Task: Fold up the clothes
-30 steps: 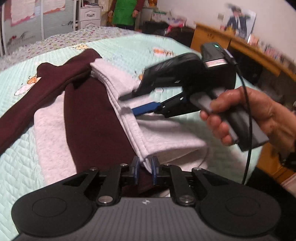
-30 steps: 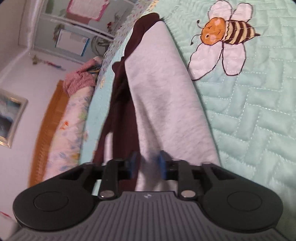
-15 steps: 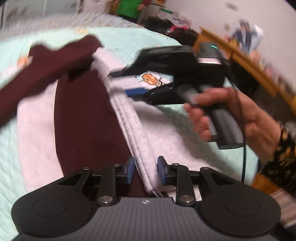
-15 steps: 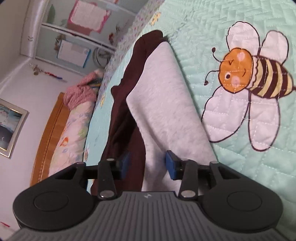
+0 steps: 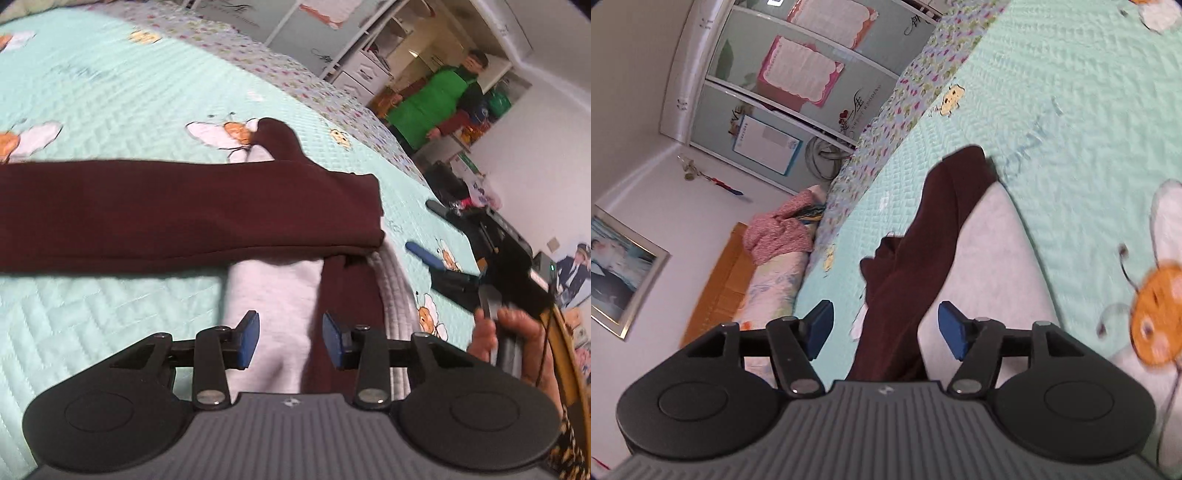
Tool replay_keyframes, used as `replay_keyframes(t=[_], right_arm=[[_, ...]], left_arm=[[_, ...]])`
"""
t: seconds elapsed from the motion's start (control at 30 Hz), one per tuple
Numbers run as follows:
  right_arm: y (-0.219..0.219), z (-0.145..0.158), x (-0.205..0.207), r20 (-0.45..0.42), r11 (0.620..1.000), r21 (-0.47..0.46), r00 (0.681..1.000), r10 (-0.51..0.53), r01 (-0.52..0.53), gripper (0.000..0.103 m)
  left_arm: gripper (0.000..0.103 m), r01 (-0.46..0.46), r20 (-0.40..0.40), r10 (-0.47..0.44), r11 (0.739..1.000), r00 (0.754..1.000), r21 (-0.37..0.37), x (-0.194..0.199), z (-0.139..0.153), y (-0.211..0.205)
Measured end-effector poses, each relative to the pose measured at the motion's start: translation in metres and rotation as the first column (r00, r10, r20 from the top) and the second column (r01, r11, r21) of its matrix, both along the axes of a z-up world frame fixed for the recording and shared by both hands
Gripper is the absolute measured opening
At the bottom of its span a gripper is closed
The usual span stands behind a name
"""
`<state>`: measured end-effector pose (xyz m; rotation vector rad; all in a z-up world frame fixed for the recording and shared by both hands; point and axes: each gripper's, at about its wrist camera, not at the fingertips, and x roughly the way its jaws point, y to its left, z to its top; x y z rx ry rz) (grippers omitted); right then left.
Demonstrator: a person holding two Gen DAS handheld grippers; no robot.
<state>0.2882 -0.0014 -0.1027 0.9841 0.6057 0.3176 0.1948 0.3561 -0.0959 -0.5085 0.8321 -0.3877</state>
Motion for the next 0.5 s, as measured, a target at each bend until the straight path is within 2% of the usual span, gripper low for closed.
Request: replay_keyframes(t=[0.1,0.17,0.23,0.3,0.33,0.37,0.4,0.43,0.47,0.5], right_arm=[[-0.003,0.012,0.027,0.046,1.000,0.007,0.999,-0.025,0.025,0.065],[-0.002,0.018,0.054,0.085,0.999,0.033,0.996,-0.011,0.008,0.066],[0.000,0.017,0.084,0.085,0.999,0.050,0.996,0.012,-0.017,0.067],[-0.001,0.000,0.115,0.007,1.000,0.025,1.000,0.008,-0.008,0.070],[-0.001,-0.014,0.132,-0.063,1.000,-0.001,0.998,0.002,-0.002,0.073],[-0.004,-0.033,0.144,-0.126,1.000,-0.020,0.992,-0.013,0.010,0.071],[-0.007,-0.053,0.154,-0.181,0.999,-0.035,0.983,-0.030,0.024,0.036],[-0.012,-0.065,0.154,-0.206,0.996,-0.026,0.974,-0.090,0.087,0.005],[-0.018,-0.071,0.151,-0.218,0.992,0.013,0.968,-0.121,0.126,0.001],[-0.022,-0.077,0.148,-0.230,0.987,0.060,0.965,-0.130,0.147,0.002]], left_arm=[[0.040,0.019,-0.011,-0.020,0.999,1.000,-0.032,-0.005,-0.005,0.002],[0.040,0.029,-0.019,-0.030,0.998,0.999,-0.049,-0.003,-0.007,0.000],[0.040,0.037,-0.027,-0.039,0.997,0.999,-0.066,-0.002,-0.010,-0.001],[0.040,0.032,-0.031,-0.035,0.996,0.999,-0.081,0.005,-0.015,-0.001],[0.040,0.026,-0.036,-0.030,0.996,0.999,-0.088,0.006,-0.016,-0.001],[0.040,0.021,-0.041,-0.025,0.995,0.999,-0.094,0.007,-0.018,-0.001],[0.040,0.018,-0.045,-0.023,0.995,0.999,-0.099,0.007,-0.019,-0.001],[0.040,0.013,-0.049,-0.018,0.995,0.999,-0.099,0.007,-0.020,0.000],[0.040,0.009,-0.053,-0.015,0.995,0.998,-0.100,0.006,-0.021,0.002],[0.040,0.007,-0.058,-0.013,0.995,0.998,-0.103,0.005,-0.022,0.003]])
